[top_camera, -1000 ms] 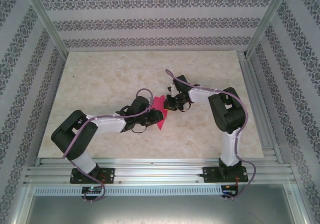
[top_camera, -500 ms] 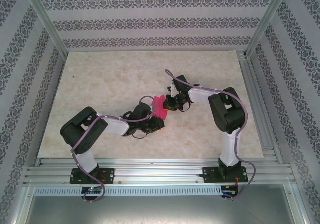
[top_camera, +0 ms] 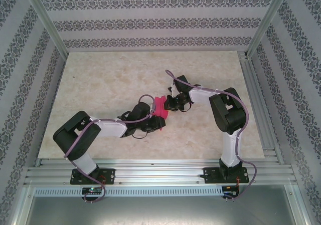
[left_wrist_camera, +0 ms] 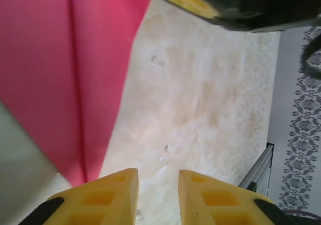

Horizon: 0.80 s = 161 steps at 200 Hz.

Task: Fold a paper plane with a square sheet of paper (pick it up from the middle)
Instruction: Fourth fold the wing at the center of the table.

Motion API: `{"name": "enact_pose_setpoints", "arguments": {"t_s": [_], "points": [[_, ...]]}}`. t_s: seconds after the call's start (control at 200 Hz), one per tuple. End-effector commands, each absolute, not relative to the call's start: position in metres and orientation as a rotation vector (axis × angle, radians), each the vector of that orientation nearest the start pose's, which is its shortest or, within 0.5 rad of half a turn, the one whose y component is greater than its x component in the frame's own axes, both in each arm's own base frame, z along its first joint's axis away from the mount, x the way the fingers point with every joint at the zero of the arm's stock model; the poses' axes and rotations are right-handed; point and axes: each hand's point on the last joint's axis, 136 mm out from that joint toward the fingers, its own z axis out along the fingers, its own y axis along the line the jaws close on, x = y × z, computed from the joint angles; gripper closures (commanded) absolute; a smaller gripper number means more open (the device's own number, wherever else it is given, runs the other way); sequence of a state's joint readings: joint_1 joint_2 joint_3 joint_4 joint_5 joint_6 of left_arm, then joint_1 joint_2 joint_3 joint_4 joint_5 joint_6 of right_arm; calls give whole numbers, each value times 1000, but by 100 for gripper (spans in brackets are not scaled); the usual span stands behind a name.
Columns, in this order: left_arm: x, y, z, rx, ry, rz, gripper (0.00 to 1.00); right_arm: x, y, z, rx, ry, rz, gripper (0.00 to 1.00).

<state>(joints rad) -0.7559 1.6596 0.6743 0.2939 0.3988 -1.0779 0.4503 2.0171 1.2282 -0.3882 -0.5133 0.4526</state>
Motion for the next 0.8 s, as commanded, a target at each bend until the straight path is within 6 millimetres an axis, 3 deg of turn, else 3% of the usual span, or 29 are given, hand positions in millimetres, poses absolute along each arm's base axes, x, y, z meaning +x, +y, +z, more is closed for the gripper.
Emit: {"name": "enact_pose_setpoints", "arguments": {"t_s": [0.0,0.5,0.585,0.799], "points": [[246,-332,56,-129,2628,-1285,71,354,252,-8,-128,2924,783,95],[233,-321,1,-212,2772,-1189,71,355,254,-7,-129,2921,789,95],[237,-318,13,-209,2736,-1184,71,356,253,-6,-129,2919,784,94],[275,-319,78,-155,2581,-1210,71,355,253,-7,-132,2922,786,95]]}}
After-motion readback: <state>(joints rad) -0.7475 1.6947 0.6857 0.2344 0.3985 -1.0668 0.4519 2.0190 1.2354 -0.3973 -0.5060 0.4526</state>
